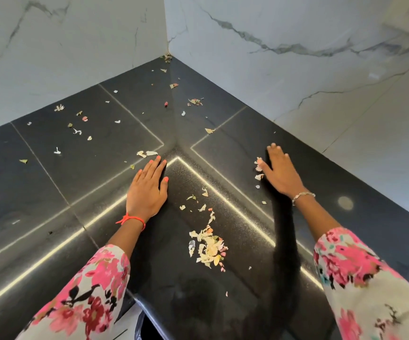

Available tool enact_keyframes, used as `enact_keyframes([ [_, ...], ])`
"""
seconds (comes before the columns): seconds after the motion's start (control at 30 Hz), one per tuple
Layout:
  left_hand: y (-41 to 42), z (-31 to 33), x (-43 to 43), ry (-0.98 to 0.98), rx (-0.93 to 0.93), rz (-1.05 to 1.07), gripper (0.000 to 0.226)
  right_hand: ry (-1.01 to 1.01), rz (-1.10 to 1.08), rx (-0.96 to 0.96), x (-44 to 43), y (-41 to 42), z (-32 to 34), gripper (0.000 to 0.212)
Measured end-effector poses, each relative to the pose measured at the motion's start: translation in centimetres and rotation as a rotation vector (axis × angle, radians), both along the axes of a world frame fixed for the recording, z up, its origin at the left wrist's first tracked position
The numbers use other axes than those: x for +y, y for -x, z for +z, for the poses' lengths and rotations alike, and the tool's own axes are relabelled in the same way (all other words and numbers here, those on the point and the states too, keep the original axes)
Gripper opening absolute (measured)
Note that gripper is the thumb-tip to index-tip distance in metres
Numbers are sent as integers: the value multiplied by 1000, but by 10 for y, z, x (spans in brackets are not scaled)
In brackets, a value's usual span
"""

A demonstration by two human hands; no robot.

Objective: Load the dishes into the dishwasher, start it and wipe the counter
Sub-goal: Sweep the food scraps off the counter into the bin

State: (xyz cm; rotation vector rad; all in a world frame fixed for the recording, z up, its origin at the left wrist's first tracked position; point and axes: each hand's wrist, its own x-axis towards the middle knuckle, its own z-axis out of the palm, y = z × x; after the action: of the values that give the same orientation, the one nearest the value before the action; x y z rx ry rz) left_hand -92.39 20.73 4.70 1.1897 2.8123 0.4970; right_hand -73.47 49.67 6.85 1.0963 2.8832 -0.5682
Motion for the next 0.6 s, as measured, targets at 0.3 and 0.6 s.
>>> enact_keyframes([
  [0.3, 1, -2, 1, 1, 22, 29, 57, 140, 163, 308, -59, 24, 8, 56],
  [0.6, -1, 0, 1, -44, 25, 46, 55, -29, -78, 10, 61, 41, -11, 69],
])
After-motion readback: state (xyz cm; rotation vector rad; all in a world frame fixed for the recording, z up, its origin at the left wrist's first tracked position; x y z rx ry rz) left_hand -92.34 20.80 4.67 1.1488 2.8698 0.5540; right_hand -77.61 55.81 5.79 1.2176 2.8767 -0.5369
